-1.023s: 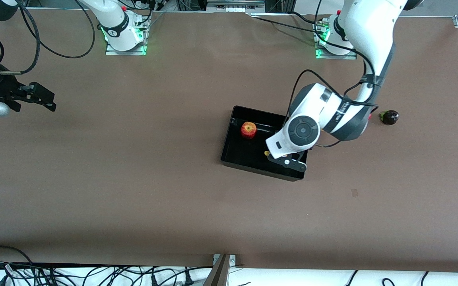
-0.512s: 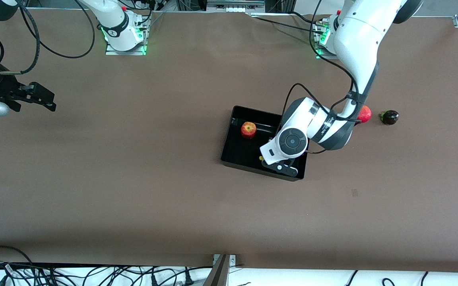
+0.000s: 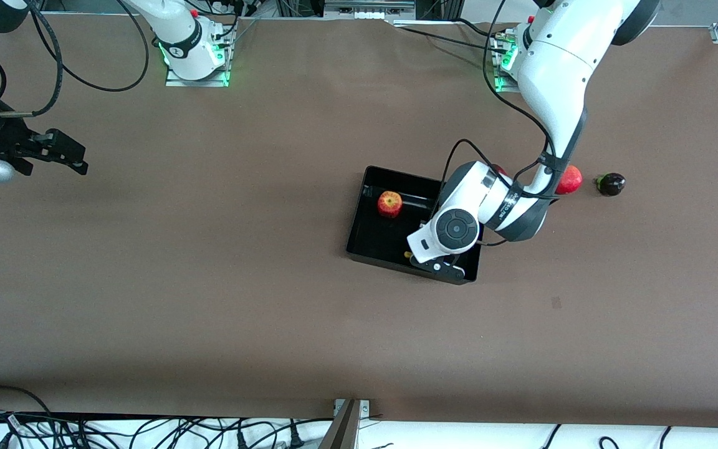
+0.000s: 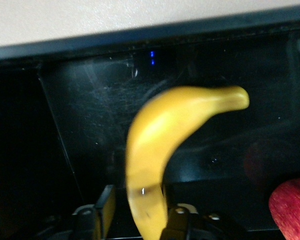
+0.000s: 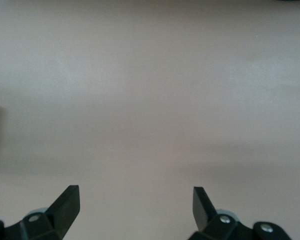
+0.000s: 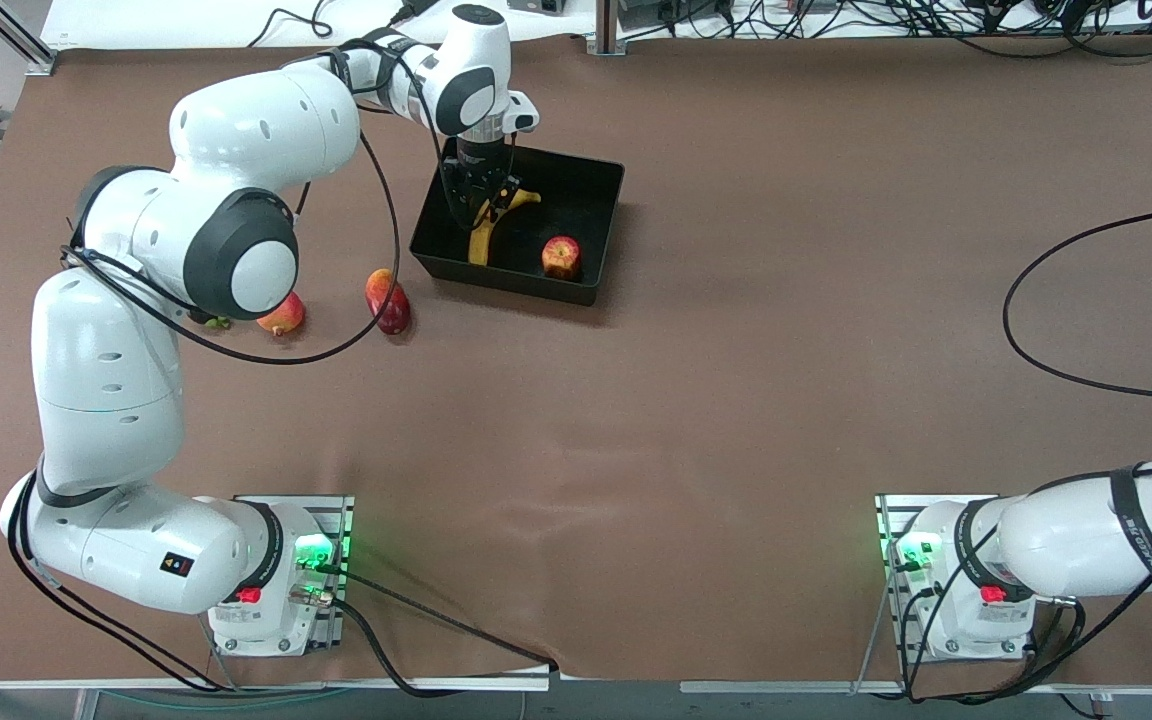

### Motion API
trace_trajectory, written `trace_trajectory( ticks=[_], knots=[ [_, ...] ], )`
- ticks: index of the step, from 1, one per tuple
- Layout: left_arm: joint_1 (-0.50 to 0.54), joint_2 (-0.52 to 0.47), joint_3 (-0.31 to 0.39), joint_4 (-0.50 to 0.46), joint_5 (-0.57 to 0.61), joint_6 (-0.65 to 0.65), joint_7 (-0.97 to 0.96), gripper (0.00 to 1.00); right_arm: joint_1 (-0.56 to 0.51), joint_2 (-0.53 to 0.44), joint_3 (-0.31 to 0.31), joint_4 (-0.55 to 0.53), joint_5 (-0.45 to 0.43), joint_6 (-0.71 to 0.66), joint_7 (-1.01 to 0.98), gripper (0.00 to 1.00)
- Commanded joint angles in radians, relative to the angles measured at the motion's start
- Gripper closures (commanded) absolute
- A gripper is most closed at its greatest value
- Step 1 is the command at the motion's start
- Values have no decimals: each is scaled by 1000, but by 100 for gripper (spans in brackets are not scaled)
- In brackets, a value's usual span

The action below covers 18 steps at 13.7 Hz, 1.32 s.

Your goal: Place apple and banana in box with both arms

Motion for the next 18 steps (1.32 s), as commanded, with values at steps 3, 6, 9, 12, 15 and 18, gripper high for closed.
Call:
trace_trajectory(
  ticks=[3, 6, 9, 12, 15, 18],
  knots=[
    [74, -146, 9, 21, -1, -115, 8, 0, 1, 2, 3, 14, -9, -5, -1, 0],
    [157, -275, 4, 24, -2, -182, 8, 0, 1, 2, 3, 14, -9, -5, -1, 0],
    [194, -402, 9, 26, 11, -216, 8, 0, 1, 2, 3, 14, -9, -5, -1, 0],
    [243, -506, 7, 26, 5, -284, 8, 0, 1, 2, 3, 14, -9, -5, 0, 0],
    [324, -589, 16, 14, -27, -342, 9, 0, 1, 2, 3, 14, -9, -5, 0, 0],
    [341, -745, 61, -156, -66, -331, 11, 0, 1, 2, 3, 14, -9, -5, -1, 0]
  ],
)
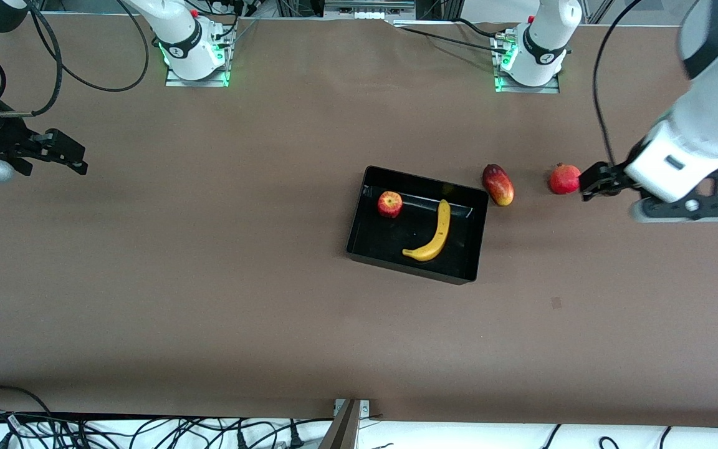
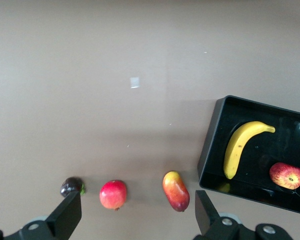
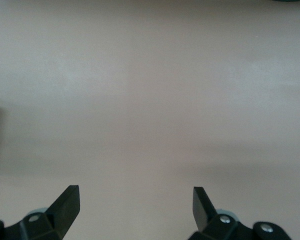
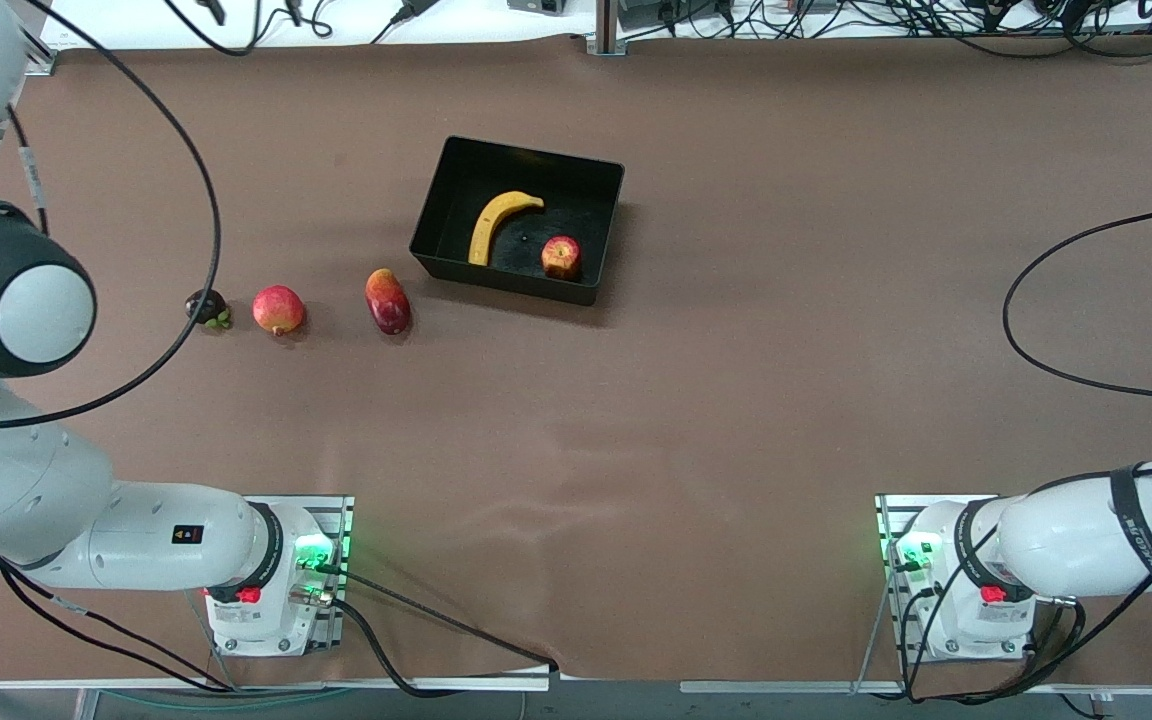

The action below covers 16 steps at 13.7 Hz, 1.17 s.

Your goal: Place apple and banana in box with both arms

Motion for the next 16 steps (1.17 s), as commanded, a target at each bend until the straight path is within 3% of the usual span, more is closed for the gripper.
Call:
trace_trajectory(
  ticks=[1, 3, 16],
  knots=[
    [2, -188, 36, -257, -37, 62, 7, 0, 1, 2, 3, 13, -9, -5, -1, 0],
    [-1, -242, 73, -328, -107, 117, 54, 0, 1, 2, 3, 13, -8, -5, -1, 0],
    [13, -208, 65, -287, -115, 59, 96, 0, 1, 2, 3, 13, -8, -5, -1, 0]
  ],
)
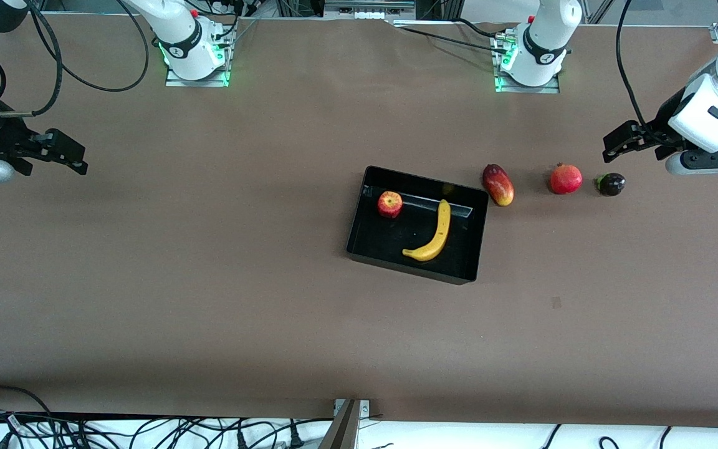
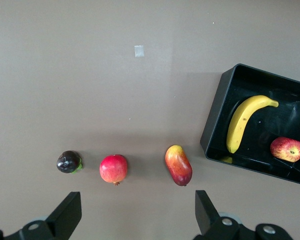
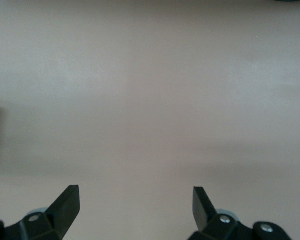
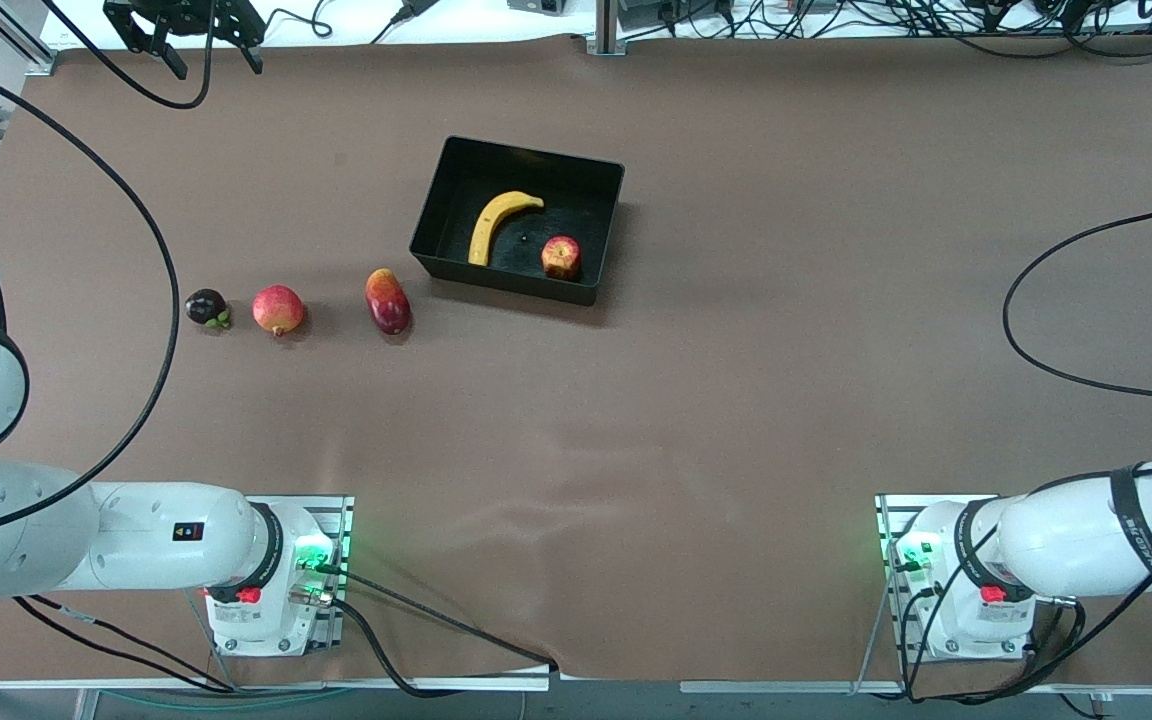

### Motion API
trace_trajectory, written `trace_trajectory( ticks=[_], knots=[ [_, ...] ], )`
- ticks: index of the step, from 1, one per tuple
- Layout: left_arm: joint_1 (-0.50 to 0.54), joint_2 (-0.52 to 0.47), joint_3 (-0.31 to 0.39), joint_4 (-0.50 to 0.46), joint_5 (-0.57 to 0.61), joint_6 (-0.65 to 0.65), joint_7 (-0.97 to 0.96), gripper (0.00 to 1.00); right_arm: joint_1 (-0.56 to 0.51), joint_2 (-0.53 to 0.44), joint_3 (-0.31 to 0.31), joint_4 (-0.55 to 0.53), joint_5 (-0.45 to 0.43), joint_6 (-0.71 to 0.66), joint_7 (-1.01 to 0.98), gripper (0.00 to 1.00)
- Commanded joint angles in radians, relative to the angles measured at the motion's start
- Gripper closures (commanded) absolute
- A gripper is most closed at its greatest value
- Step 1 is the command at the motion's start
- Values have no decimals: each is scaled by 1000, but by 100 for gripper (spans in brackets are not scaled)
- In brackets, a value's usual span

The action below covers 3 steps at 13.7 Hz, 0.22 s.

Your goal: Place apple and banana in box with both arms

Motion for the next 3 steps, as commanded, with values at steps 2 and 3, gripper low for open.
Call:
trace_trajectory(
  ticks=[2, 3],
  knots=[
    [3, 5, -4, 12, -15, -13, 23, 0, 1, 2, 3, 13, -8, -5, -1, 0],
    [3, 5, -4, 12, -15, -13, 23, 0, 1, 2, 3, 13, -8, -5, -1, 0]
  ],
)
